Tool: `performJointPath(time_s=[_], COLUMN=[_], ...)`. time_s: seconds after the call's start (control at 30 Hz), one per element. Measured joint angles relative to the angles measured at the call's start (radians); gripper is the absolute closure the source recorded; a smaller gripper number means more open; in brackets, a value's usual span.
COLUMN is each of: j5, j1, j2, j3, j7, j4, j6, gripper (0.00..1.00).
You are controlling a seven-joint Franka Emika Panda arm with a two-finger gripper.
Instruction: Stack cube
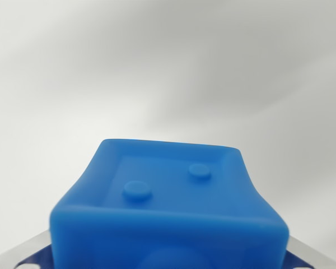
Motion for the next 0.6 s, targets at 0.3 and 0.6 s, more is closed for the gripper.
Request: performJointPath(time_s=[0.3,0.6], j5=[0.0,0.0], j1=[-0.023,-0.049], j2=[-0.019,-0.036], j3=[0.0,0.0], j7=[-0.07,-0.144], j4=[-0.019,-0.036], j6=[0.0,0.0], gripper=[1.0,1.0])
